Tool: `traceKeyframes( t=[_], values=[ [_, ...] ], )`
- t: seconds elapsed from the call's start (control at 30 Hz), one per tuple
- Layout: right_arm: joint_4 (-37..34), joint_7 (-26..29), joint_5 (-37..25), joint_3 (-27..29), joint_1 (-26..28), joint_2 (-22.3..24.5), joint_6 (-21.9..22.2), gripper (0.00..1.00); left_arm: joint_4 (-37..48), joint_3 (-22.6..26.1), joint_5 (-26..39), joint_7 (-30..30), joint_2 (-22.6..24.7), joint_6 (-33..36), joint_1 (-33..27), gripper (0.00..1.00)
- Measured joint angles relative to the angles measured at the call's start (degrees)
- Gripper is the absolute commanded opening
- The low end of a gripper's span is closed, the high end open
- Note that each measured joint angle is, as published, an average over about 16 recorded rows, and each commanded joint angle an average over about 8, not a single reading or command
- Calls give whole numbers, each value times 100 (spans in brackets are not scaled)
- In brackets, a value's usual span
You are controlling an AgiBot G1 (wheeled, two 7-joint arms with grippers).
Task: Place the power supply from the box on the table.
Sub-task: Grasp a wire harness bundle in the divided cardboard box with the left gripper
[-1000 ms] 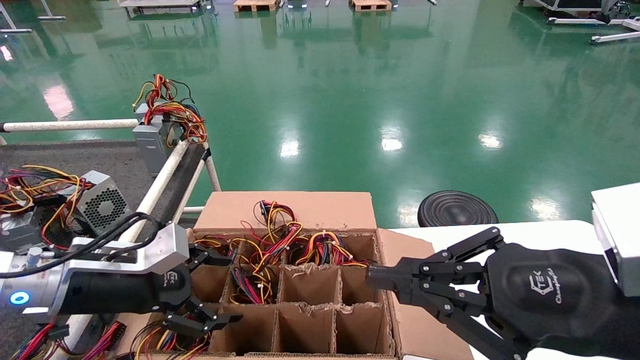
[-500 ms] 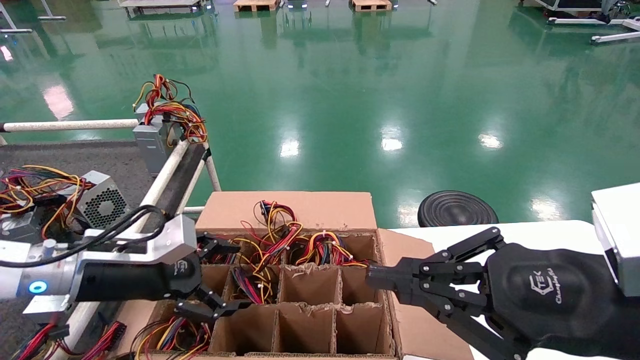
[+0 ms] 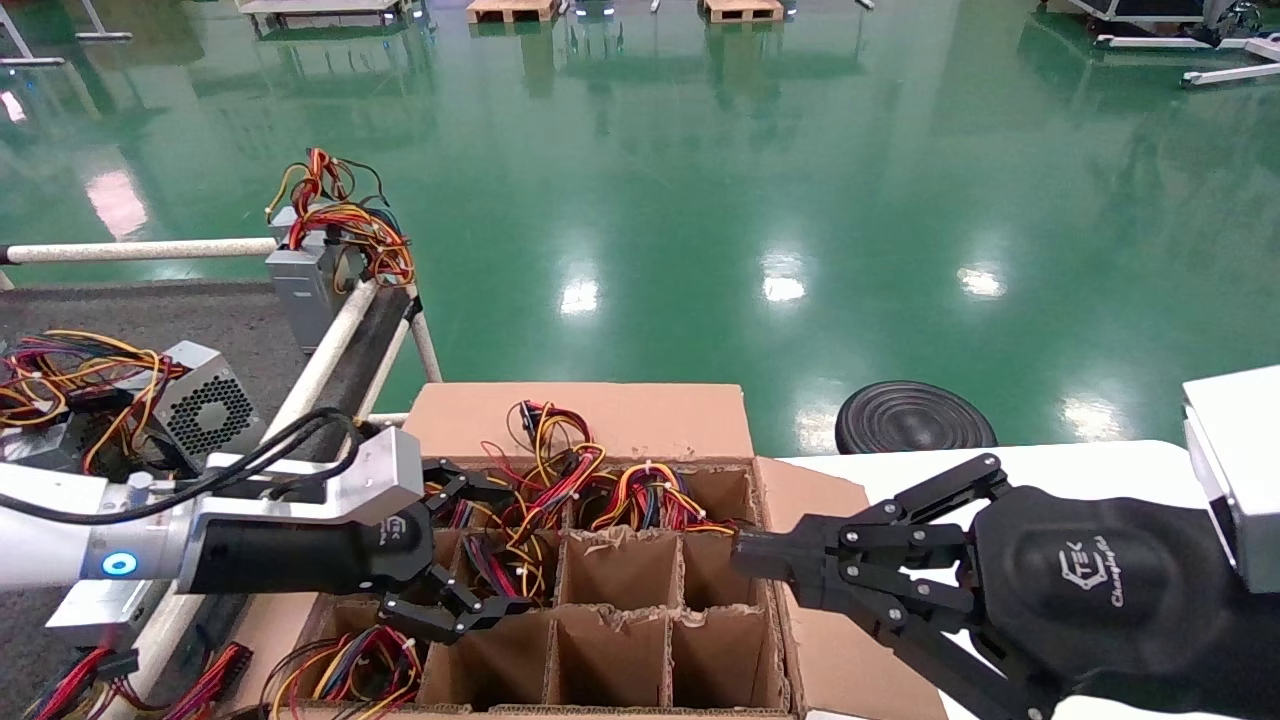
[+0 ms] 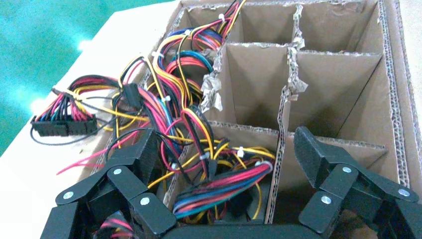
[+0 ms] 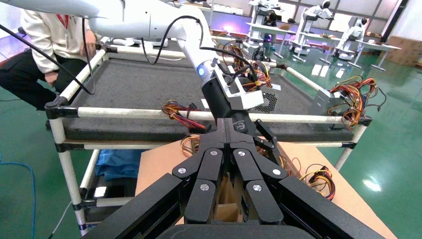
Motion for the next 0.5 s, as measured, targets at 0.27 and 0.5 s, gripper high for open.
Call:
traceKeyframes(
  t=[0.27, 0.5],
  values=[
    [0, 0, 0, 0, 0, 0, 0, 0, 361, 146, -144, 254, 180, 95, -41, 100],
    [0, 0, 0, 0, 0, 0, 0, 0, 683, 240, -248, 445, 323, 182, -57, 40]
  ],
)
